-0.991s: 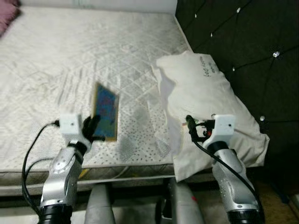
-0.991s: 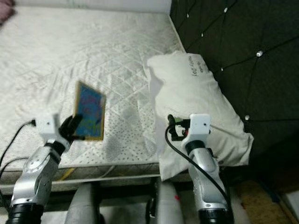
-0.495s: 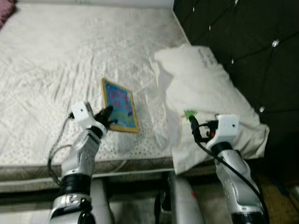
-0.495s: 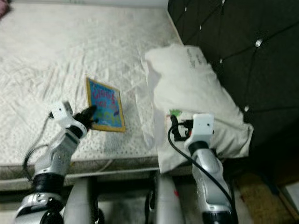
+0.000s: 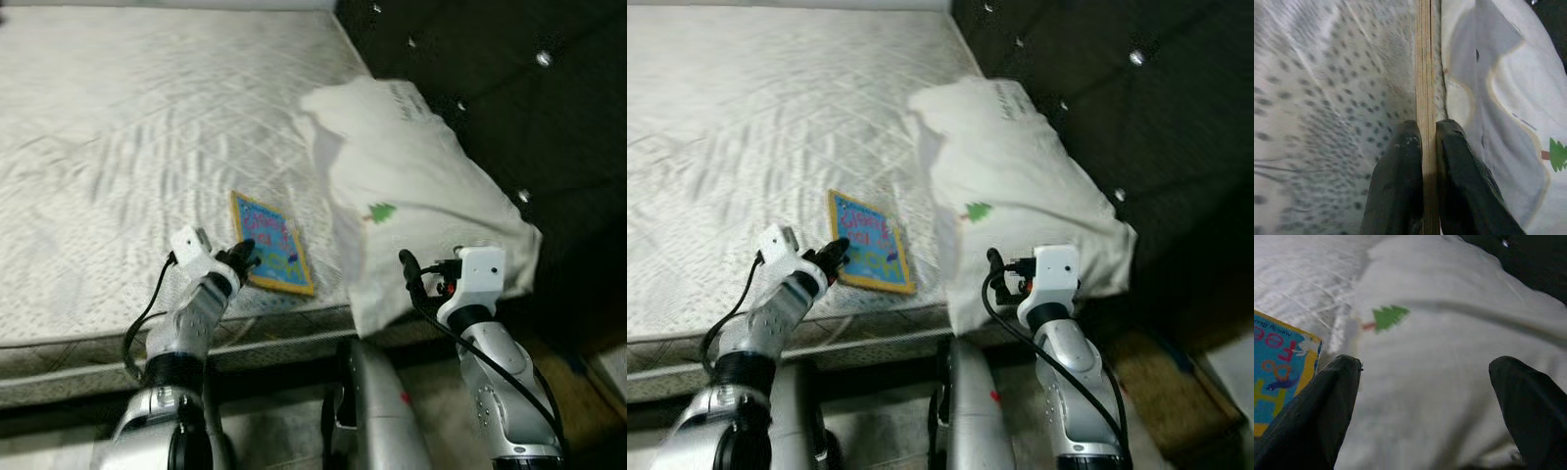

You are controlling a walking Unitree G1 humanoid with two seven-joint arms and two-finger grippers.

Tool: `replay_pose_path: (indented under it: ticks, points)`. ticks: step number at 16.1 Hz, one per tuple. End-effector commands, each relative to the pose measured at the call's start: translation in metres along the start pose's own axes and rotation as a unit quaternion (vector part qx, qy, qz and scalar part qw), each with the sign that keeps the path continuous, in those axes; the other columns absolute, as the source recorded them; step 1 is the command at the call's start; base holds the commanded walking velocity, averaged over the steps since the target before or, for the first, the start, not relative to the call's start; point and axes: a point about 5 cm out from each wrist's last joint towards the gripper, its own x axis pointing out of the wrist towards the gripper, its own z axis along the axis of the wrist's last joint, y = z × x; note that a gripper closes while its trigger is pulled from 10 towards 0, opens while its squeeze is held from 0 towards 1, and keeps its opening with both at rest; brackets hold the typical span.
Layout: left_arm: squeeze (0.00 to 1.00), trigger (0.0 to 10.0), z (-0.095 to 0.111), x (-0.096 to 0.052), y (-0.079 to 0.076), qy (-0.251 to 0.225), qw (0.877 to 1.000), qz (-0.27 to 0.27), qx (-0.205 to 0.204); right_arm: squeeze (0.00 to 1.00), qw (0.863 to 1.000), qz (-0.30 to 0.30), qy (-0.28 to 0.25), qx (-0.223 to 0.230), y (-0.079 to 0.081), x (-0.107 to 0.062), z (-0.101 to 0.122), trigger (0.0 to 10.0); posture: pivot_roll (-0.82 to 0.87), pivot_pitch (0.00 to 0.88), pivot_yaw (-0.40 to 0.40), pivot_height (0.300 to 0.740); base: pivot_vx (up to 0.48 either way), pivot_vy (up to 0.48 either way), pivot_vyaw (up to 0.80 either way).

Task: Clean up the room

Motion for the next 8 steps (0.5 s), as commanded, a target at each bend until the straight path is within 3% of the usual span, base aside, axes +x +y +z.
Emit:
replay_pose_path:
  ticks: [1,3,5,8]
  points:
    - [0.0,10.0,0.002,0.006,-0.007,0.003,1.0,-0.013,-0.018,0.0,1.0,-0.004,-0.01,-0.008,-0.005,-0.003,0.009,10.0,-0.14,0.138,-0.097,0.563,0.0,0.0,0.0]
    - [0.0,10.0,0.001,0.01,-0.012,0.003,0.999,-0.026,-0.025,0.0,1.0,-0.004,-0.006,-0.016,-0.009,-0.008,0.01,10.0,-0.16,0.148,-0.105,0.563,0.0,0.0,0.0]
    - [0.0,10.0,-0.011,0.014,-0.011,0.038,0.999,-0.013,-0.026,0.0,1.0,-0.006,-0.006,-0.02,-0.013,-0.012,0.011,10.0,-0.18,0.154,-0.11,0.563,0.0,0.0,0.0]
    - [0.0,10.0,-0.01,0.019,-0.017,0.031,0.999,-0.023,-0.038,0.0,1.0,-0.006,-0.003,-0.026,-0.016,-0.015,0.014,10.0,-0.2,0.153,-0.122,0.563,0.0,0.0,0.0]
